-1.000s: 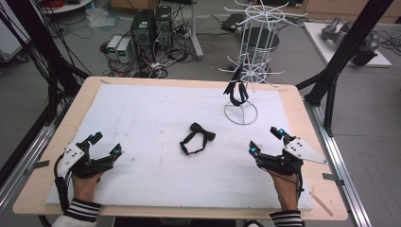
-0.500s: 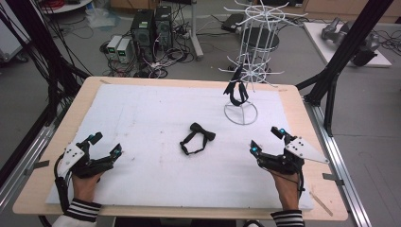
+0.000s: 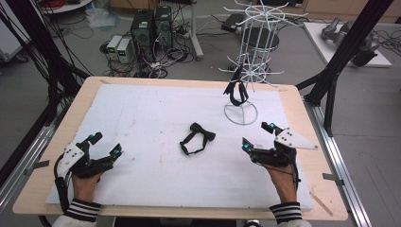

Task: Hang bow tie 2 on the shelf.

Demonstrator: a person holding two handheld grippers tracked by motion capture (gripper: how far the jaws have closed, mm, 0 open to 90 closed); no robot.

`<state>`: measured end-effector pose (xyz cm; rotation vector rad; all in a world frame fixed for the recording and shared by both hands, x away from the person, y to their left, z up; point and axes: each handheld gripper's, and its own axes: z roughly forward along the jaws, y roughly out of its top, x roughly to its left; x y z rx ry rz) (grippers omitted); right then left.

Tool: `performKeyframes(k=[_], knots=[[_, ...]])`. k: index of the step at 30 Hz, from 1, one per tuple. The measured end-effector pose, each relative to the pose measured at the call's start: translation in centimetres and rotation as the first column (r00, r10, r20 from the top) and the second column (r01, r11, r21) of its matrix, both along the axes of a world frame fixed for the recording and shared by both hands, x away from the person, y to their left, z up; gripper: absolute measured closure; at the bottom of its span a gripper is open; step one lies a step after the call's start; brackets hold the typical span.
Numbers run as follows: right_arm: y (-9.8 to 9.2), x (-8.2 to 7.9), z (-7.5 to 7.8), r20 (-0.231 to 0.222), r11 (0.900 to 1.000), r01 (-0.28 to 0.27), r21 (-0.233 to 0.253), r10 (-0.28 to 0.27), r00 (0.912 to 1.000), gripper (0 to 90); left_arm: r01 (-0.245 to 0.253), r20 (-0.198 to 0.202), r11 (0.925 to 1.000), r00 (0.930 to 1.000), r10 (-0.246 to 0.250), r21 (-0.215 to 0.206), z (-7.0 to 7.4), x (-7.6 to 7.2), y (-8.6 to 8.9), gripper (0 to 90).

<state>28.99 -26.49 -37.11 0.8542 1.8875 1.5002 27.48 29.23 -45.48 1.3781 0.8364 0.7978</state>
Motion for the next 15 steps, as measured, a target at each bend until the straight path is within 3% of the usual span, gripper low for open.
performKeyframes(k=[7, 15], knots=[[2.7, 1.7, 1.1, -0.024, 0.994, -0.08, -0.074, 0.078, 0.9967, 11.0, 0.002, 0.002, 1.0, 1.0, -0.002, -0.001, 0.0, 0.0, 0.0, 12.8], [5.4, 3.8, 2.3, -0.07, 0.978, -0.153, -0.143, 0.145, 0.987, 11.0, 0.004, 0.002, 1.0, 1.0, -0.004, -0.002, 0.0, 0.0, 0.0, 12.8]])
